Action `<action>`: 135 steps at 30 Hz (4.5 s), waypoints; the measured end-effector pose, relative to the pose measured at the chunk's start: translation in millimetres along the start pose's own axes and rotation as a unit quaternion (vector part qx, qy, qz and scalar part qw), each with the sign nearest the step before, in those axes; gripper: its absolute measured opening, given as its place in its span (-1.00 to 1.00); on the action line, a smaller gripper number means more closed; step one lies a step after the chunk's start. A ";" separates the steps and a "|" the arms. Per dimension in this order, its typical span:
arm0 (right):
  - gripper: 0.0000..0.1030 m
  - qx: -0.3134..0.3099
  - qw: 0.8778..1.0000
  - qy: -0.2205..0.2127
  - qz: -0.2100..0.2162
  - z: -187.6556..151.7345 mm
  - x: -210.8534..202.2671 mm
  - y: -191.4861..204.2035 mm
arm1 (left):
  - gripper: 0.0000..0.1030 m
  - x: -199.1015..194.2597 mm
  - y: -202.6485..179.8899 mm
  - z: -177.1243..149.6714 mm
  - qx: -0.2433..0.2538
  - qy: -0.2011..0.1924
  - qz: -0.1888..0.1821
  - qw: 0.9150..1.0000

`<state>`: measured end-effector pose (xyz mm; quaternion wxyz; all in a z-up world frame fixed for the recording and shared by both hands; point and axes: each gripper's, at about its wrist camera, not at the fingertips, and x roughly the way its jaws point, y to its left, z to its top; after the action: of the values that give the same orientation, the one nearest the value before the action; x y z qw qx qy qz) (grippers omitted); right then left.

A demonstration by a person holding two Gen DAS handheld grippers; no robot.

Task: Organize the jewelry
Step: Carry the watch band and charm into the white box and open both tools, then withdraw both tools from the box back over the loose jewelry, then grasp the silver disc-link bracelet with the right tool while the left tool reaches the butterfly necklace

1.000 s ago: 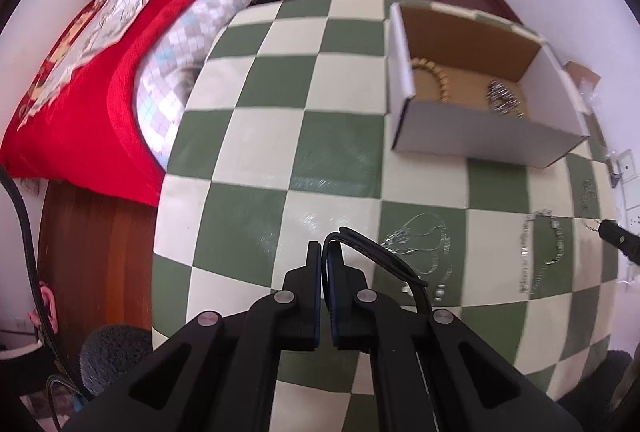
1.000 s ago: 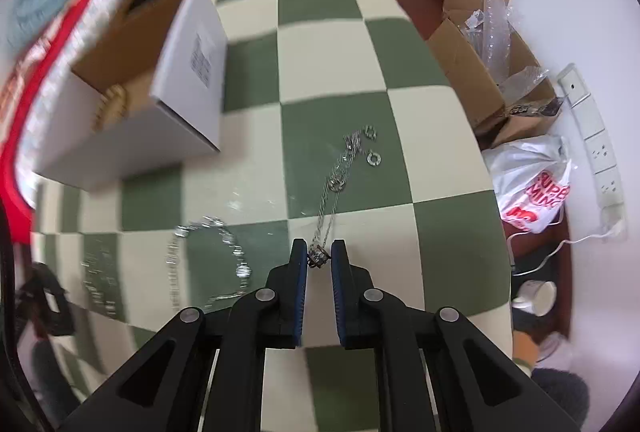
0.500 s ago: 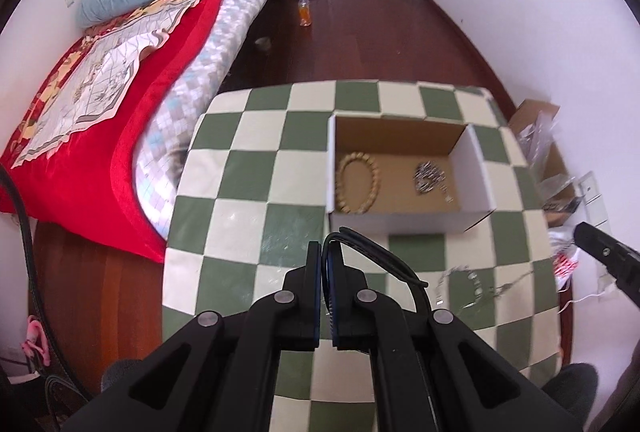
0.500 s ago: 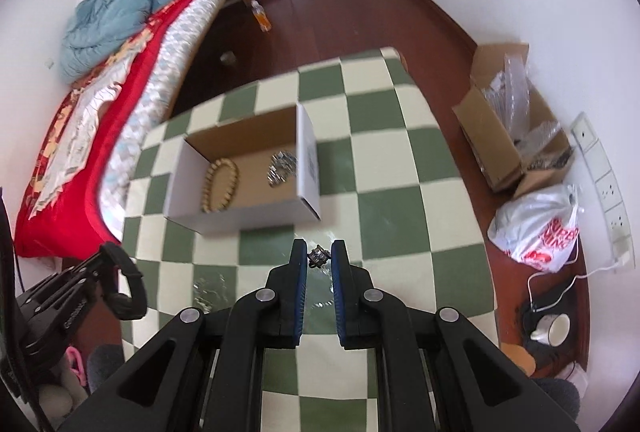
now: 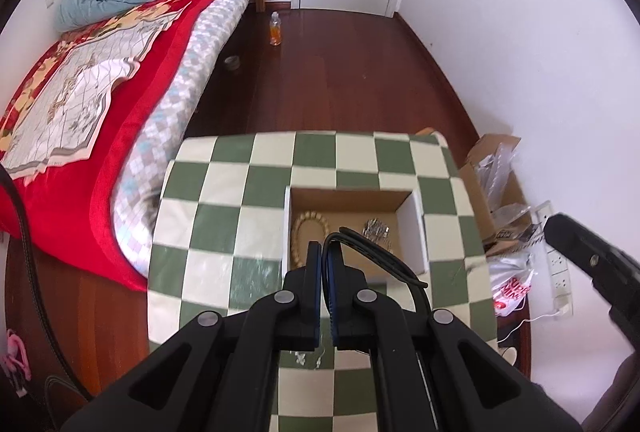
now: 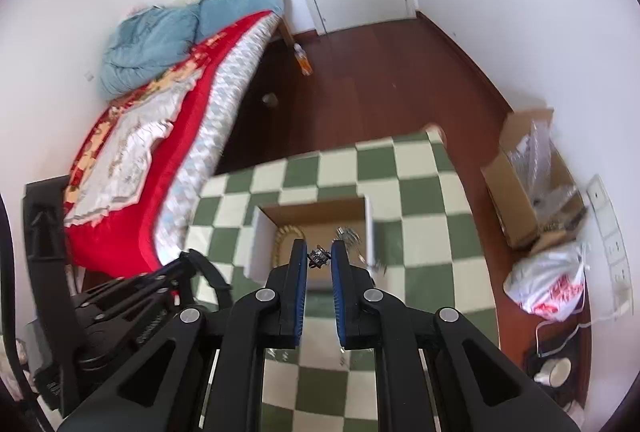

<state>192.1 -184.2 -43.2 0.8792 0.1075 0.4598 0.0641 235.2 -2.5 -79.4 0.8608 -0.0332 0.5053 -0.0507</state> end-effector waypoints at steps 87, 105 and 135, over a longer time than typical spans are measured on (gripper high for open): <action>0.99 -0.054 0.992 -0.003 -0.111 -64.6 -1.0 38.9 | 1.00 -52.2 38.0 -85.0 -0.004 -0.102 0.141 0.985; 0.39 0.080 0.977 0.170 -0.096 -150.0 124.6 -81.2 | 0.98 107.8 76.3 -143.4 -0.037 0.088 0.152 0.984; -0.87 -0.029 0.973 0.170 -0.154 -161.9 198.4 -49.5 | 0.47 169.6 44.7 -164.0 -0.045 0.159 0.081 0.983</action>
<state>172.6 -169.1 -302.9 0.7902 -0.0026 0.6114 -0.0417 176.5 20.4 -311.1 0.7687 -0.0222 0.6382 0.0372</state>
